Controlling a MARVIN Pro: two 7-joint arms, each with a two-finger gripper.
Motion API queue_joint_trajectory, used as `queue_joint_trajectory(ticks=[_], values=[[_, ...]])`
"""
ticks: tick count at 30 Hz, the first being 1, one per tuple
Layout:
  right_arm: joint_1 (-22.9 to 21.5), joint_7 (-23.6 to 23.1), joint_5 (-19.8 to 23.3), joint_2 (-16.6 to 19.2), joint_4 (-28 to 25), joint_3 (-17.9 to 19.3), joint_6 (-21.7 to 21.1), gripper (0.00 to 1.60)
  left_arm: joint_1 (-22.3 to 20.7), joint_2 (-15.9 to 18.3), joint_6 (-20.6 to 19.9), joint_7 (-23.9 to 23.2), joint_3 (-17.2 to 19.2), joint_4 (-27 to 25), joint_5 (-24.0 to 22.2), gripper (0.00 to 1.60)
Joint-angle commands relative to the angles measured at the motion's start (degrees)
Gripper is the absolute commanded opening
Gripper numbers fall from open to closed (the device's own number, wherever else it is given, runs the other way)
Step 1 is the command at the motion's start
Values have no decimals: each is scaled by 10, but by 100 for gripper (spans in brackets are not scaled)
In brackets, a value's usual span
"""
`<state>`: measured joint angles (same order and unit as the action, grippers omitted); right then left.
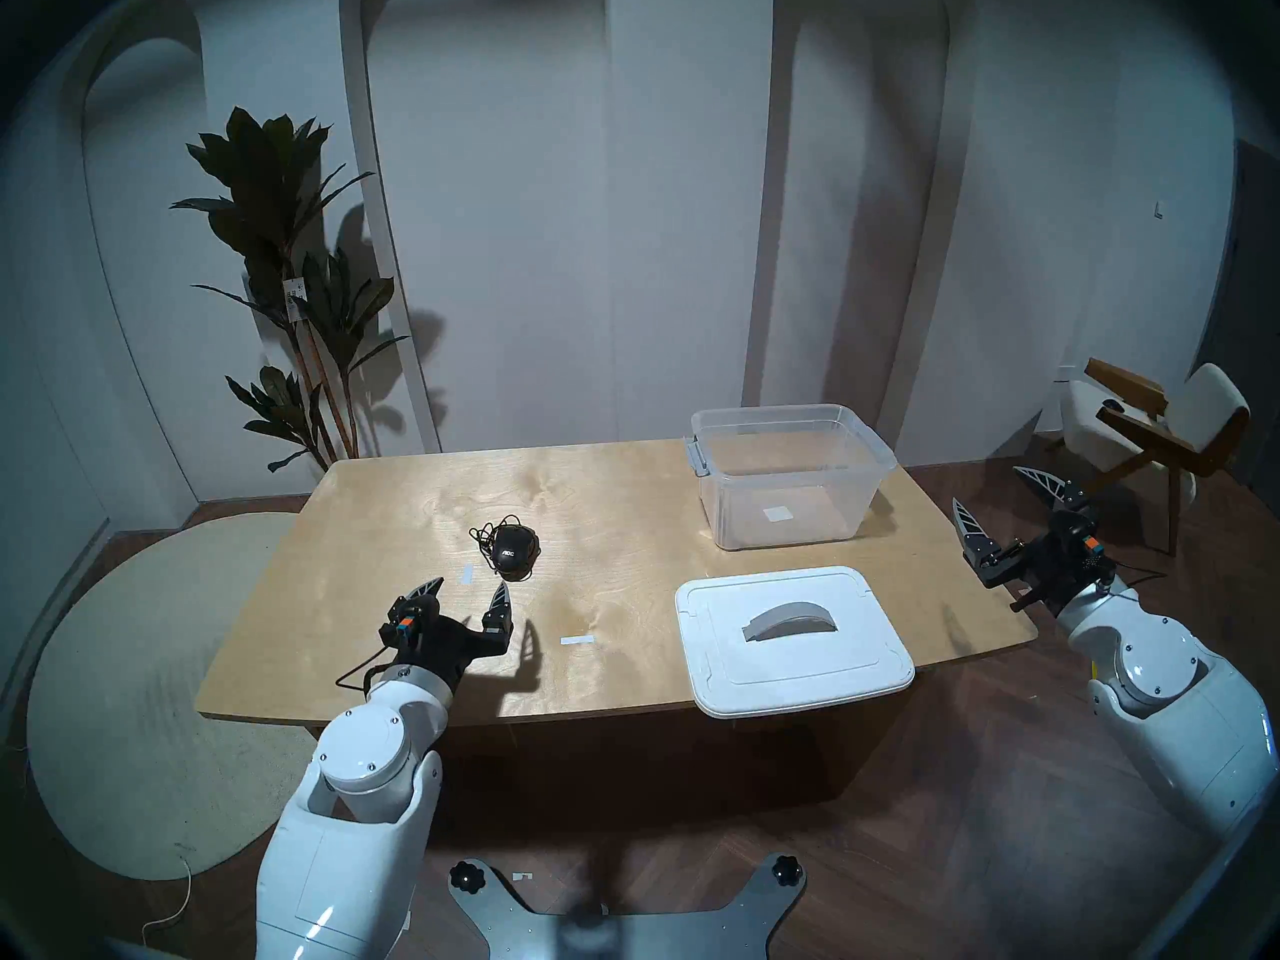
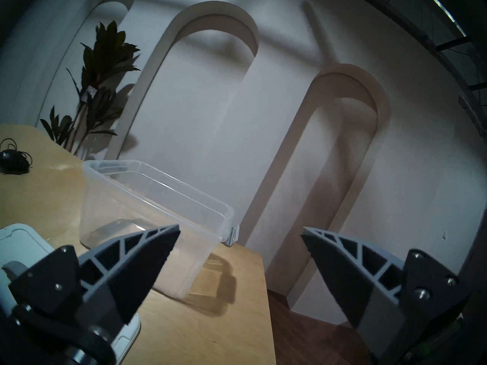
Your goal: Open a storage container and put mouse inside
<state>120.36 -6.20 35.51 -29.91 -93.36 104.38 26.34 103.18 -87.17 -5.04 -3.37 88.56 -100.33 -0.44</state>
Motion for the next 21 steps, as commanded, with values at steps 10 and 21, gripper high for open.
queue_joint_trajectory(ticks=[10, 21], values=[[-6, -150, 84, 29, 36, 23, 55, 160, -114, 8, -90, -46, -39, 63, 22, 160], [-19, -226, 131, 32, 59, 21, 64, 160, -168, -23, -101, -27, -30, 109, 24, 160]])
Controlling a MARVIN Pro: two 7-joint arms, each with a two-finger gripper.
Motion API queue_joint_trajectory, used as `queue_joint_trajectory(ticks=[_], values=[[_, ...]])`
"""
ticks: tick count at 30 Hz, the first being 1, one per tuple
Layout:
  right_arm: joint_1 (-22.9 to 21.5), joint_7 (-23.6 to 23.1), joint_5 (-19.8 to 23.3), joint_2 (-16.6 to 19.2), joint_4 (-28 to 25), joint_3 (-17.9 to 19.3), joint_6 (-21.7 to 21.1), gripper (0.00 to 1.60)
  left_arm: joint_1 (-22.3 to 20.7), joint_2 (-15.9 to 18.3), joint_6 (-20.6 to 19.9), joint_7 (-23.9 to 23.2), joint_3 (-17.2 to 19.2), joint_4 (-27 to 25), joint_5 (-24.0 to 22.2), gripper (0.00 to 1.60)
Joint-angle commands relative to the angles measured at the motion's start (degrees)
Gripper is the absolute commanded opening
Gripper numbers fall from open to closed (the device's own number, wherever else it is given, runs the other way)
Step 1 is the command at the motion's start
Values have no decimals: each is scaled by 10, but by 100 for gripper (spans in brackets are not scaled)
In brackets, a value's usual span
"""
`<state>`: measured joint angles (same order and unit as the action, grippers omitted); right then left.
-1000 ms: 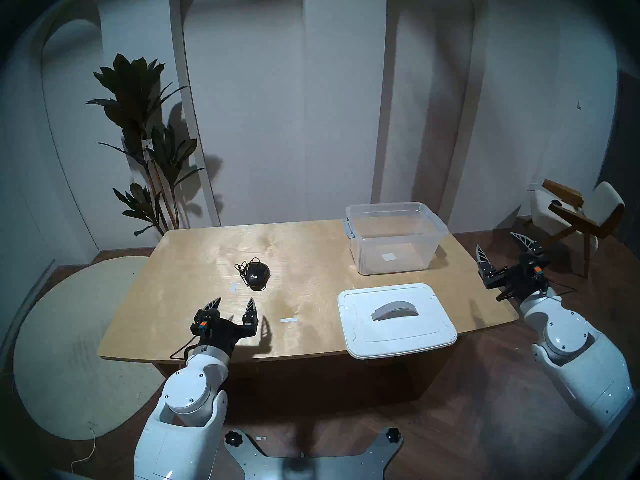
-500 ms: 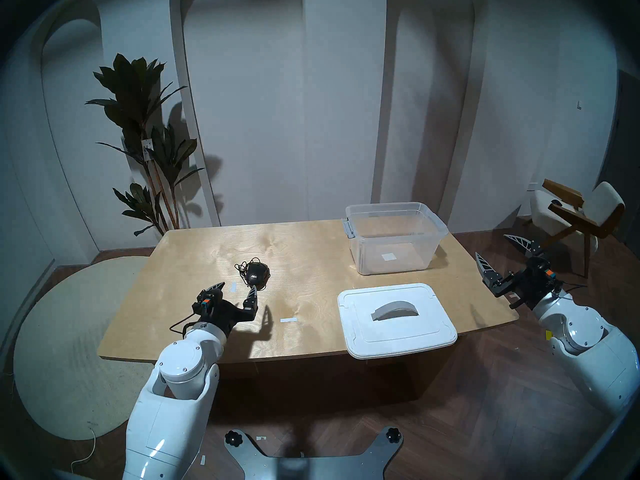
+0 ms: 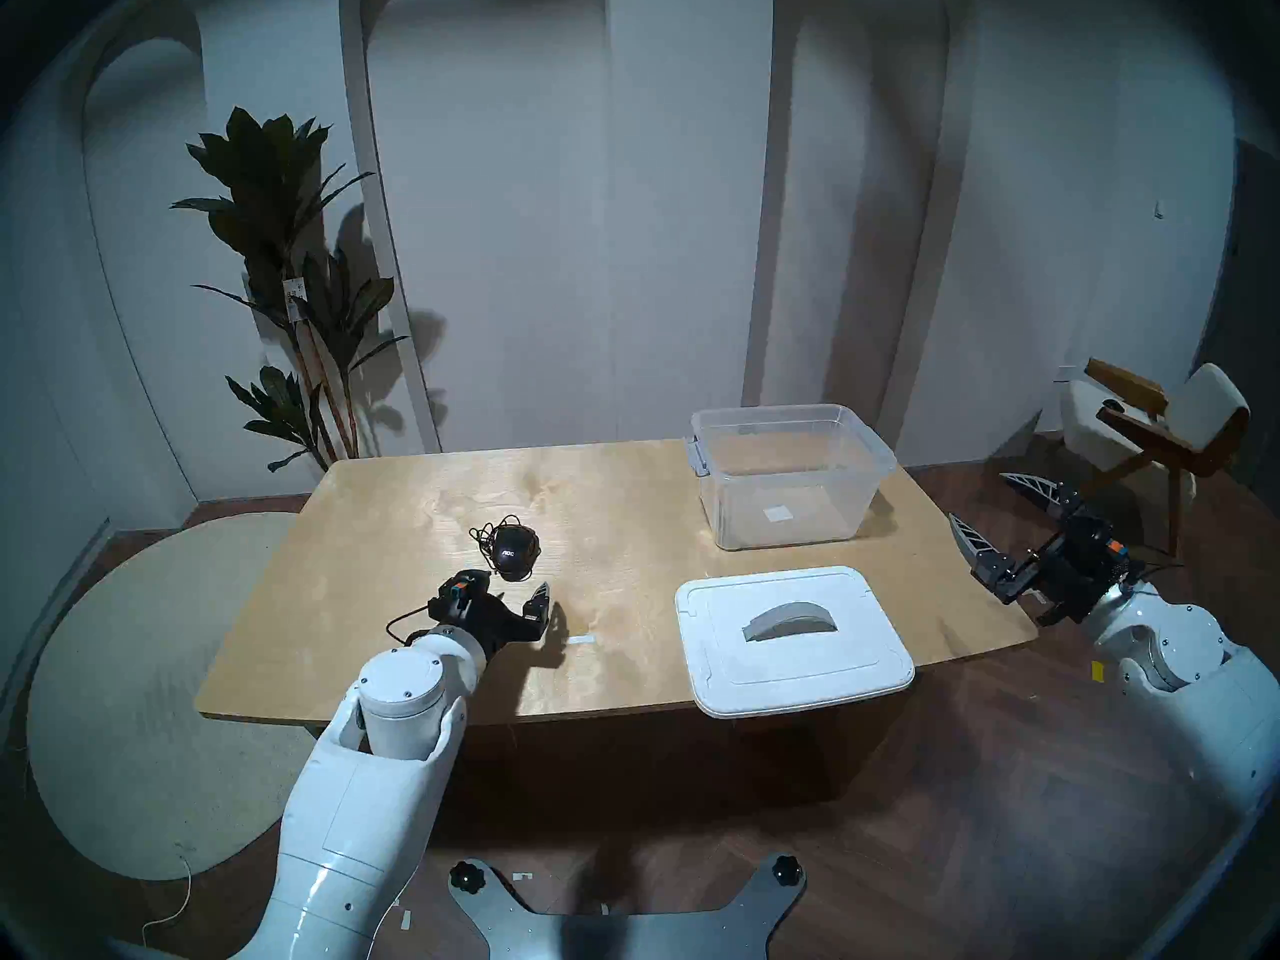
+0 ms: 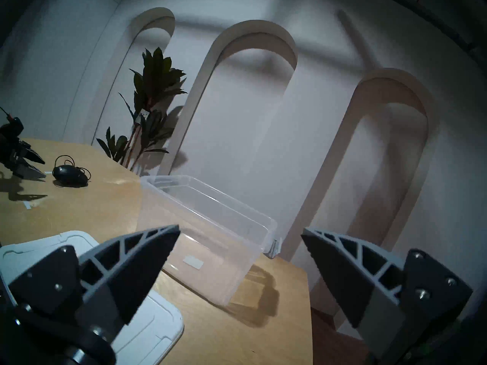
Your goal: Open a storage container and put mouse inside
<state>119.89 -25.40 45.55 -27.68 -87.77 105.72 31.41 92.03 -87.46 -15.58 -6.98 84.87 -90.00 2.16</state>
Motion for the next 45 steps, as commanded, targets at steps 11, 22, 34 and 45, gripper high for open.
queue_joint_trajectory(ticks=[11, 22, 34, 45], values=[[-52, -55, 86, -6, 18, -19, 1, 160, -91, -20, 14, 15, 4, 53, 2, 160], [-72, -75, 119, -8, 31, -33, -9, 160, -114, -30, -33, 43, -9, 98, 26, 160], [-79, -86, 123, -10, 36, -35, -12, 160, -118, -54, -23, 130, -3, 99, 45, 160], [-83, -91, 125, -12, 39, -37, -12, 160, -108, -59, -43, 161, -20, 87, 42, 160]])
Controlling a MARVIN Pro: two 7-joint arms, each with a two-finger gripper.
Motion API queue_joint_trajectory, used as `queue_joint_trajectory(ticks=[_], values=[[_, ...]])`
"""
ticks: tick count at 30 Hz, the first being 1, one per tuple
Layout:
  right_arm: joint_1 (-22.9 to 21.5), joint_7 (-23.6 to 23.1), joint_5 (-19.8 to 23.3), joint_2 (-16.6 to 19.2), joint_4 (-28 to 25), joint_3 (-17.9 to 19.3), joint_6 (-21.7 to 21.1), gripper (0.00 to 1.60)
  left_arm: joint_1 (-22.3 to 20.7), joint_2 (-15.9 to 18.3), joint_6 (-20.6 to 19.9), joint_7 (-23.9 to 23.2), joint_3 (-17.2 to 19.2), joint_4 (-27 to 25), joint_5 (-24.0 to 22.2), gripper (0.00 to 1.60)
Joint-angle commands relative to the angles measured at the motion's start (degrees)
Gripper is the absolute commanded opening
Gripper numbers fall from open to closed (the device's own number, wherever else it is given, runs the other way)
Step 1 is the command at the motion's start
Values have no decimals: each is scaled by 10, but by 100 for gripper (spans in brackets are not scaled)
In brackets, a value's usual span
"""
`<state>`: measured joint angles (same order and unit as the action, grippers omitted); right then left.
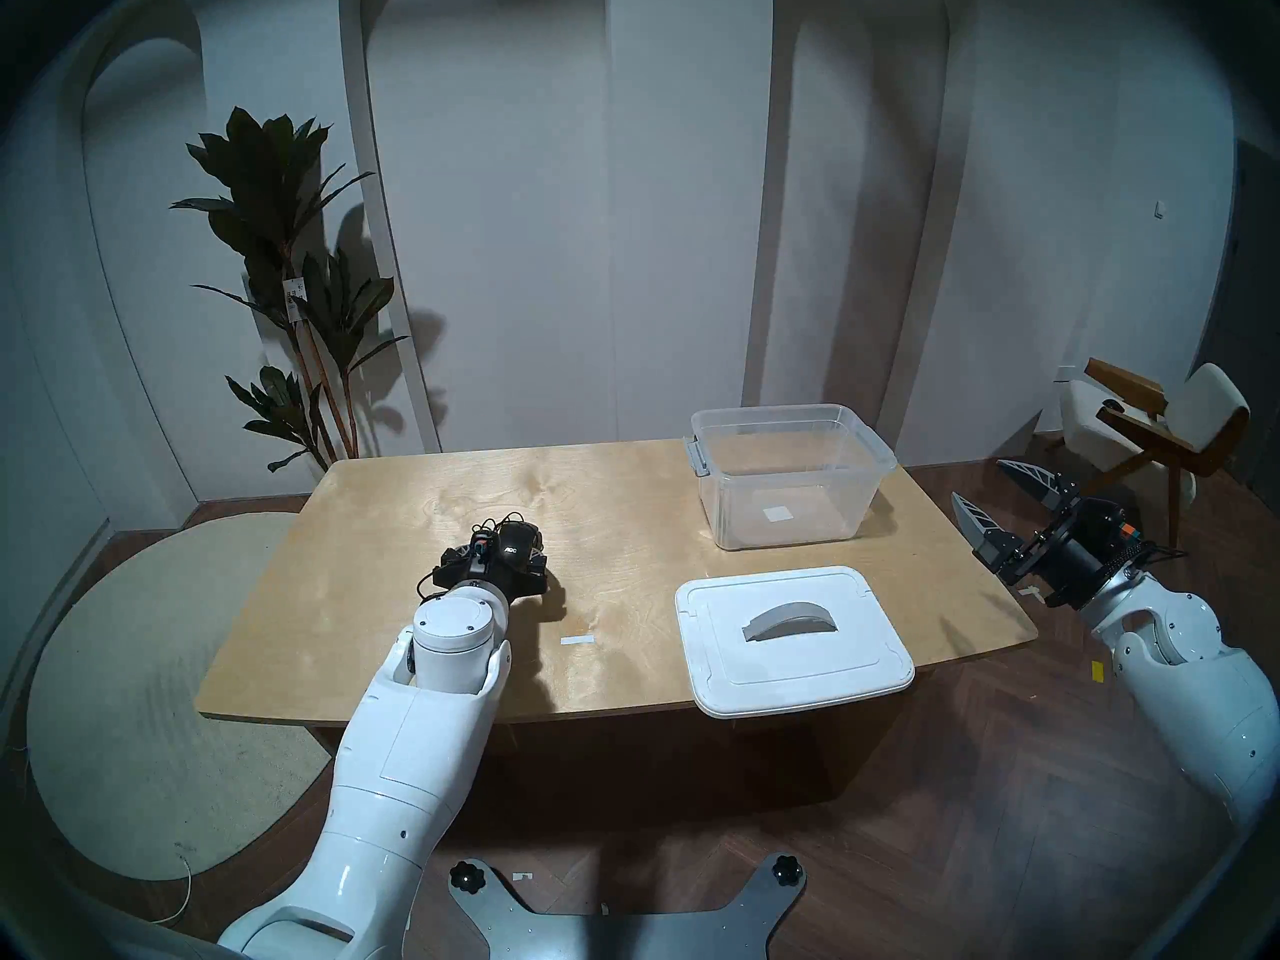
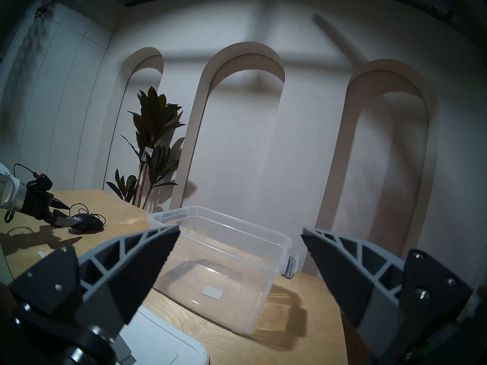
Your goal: Open a storage container and put mouse inside
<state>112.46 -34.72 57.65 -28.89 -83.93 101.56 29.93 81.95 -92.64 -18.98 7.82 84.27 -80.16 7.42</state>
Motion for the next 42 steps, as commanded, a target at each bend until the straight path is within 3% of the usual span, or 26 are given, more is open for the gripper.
queue_joint_trajectory(ticks=[1, 8, 18, 33, 42], values=[[-9, 2, 4, 0, 0, 5, 3, 160, -5, -7, -9, 14, -17, -10, -16, 160], [-10, 1, 4, 0, 1, 4, 3, 160, -15, -10, 7, 58, -35, 13, -40, 160], [-10, 2, 4, 0, 1, 4, 3, 160, -61, -28, 22, 88, -10, 63, -58, 160], [-10, 3, 4, 1, 1, 3, 4, 160, -97, -41, 48, 85, -3, 115, -85, 160], [-10, 3, 4, 1, 1, 3, 4, 160, -142, -37, 58, 75, 9, 197, -105, 160]])
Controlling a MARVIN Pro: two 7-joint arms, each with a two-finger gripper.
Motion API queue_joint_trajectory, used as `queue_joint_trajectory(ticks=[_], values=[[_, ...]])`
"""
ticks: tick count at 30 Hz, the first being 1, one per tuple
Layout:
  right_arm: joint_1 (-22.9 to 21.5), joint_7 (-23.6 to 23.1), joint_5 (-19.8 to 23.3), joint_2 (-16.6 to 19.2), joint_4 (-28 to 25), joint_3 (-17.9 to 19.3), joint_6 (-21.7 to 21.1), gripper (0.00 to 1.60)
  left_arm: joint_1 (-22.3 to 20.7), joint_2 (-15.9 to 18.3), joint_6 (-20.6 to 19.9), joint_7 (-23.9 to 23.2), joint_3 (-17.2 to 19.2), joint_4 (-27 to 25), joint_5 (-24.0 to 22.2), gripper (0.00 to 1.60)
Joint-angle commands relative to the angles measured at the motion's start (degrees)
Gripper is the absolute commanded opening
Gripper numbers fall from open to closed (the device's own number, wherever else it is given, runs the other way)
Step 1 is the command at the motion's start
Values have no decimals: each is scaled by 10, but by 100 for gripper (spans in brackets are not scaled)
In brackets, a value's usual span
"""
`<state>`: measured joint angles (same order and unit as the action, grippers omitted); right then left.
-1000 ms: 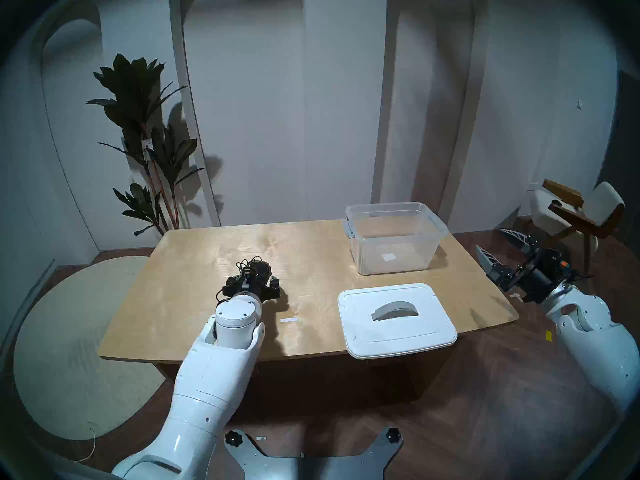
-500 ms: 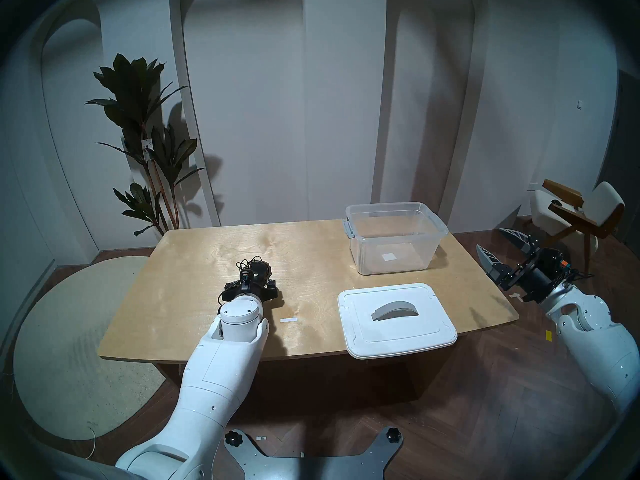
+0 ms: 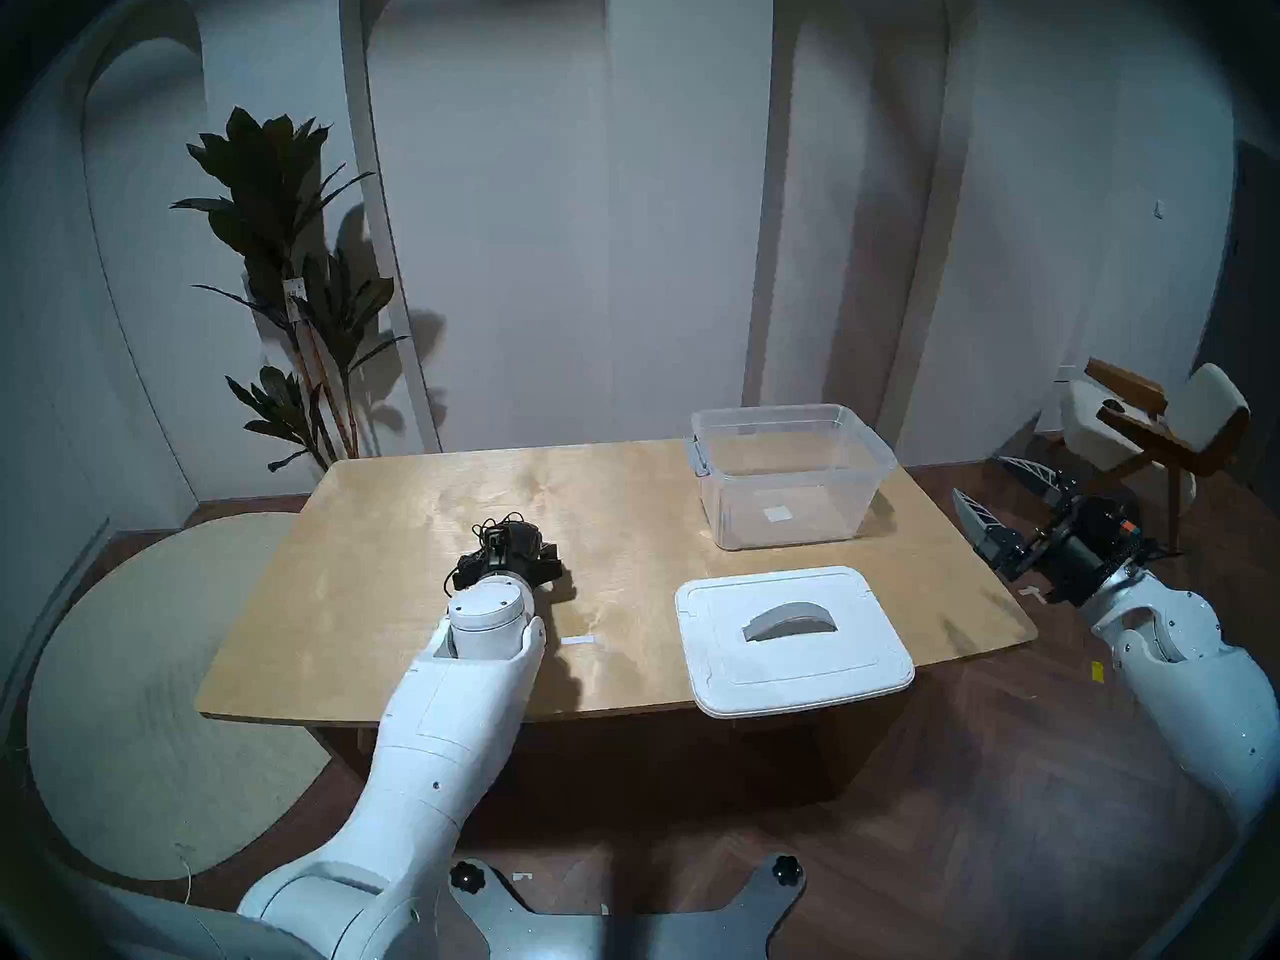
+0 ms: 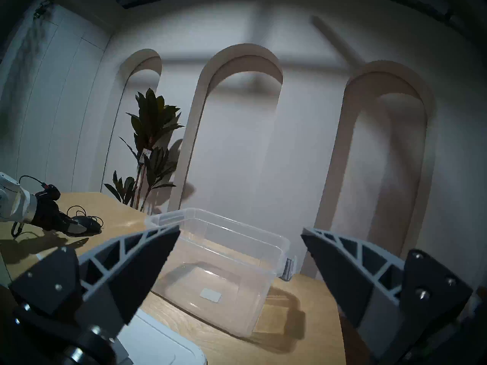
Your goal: Open a storage container and put mouse inside
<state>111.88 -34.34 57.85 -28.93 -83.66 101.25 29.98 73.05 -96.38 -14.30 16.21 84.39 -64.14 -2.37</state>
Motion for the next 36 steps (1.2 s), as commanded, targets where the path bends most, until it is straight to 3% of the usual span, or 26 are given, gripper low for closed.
queue_joint_trajectory(ticks=[1, 15, 20, 21, 23, 26, 30, 36], values=[[-4, -1, 2, 2, -2, 6, 3, 160, -60, 4, 17, -6, 5, 51, -2, 160], [-4, 0, 2, 2, -2, 6, 3, 160, -107, 4, 36, 7, 34, 100, -21, 160], [-4, 0, 3, 2, -2, 6, 4, 160, -135, 7, 52, 4, 32, 165, -24, 160], [-4, 0, 3, 2, -2, 6, 4, 160, -141, 7, 55, 4, 34, 177, -25, 124], [-4, 0, 3, 2, -2, 6, 4, 160, -149, 13, 66, -3, 30, 202, -22, 0], [-4, 0, 3, 2, -2, 6, 4, 160, -150, 26, 83, -32, 12, 218, -12, 0], [-4, 0, 3, 2, -2, 6, 4, 160, -123, 37, 86, -50, -18, 170, 13, 0], [-4, 0, 3, 2, -2, 6, 4, 160, -105, 48, 74, -56, -21, 129, 15, 0]])
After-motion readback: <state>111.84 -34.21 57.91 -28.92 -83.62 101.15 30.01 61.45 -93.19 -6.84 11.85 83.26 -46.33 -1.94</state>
